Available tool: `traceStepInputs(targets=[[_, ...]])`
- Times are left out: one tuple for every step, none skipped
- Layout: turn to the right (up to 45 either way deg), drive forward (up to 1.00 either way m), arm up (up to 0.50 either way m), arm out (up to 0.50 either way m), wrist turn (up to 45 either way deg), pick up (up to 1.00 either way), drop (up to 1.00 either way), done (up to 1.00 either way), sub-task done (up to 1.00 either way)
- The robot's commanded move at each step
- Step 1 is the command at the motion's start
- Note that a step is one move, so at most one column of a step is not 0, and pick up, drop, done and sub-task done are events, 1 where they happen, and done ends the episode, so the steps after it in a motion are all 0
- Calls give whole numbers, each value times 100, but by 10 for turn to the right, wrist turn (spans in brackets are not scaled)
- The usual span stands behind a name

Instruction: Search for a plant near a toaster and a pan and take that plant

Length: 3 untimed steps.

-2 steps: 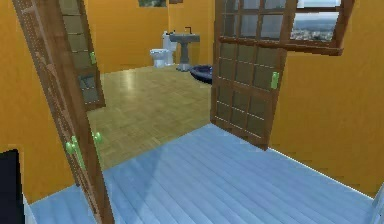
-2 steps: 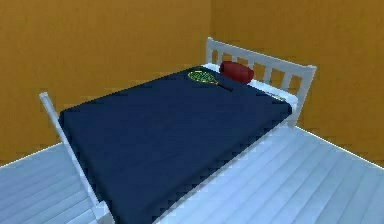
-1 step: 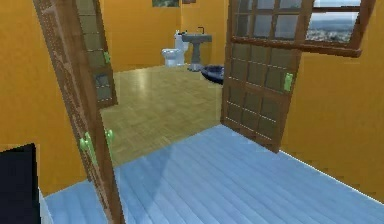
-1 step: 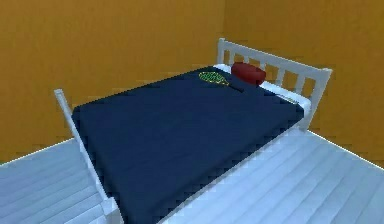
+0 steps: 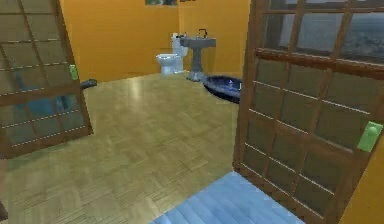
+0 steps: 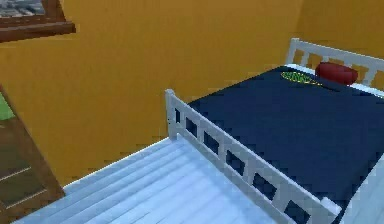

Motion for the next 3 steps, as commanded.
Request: traceStepInputs(targets=[[-360, 0, 0, 0, 0, 0, 0, 0, 0], [0, 30, 0, 0, 0, 0, 0, 0, 0], [-30, 0, 0, 0, 0, 0, 0, 0, 0]])
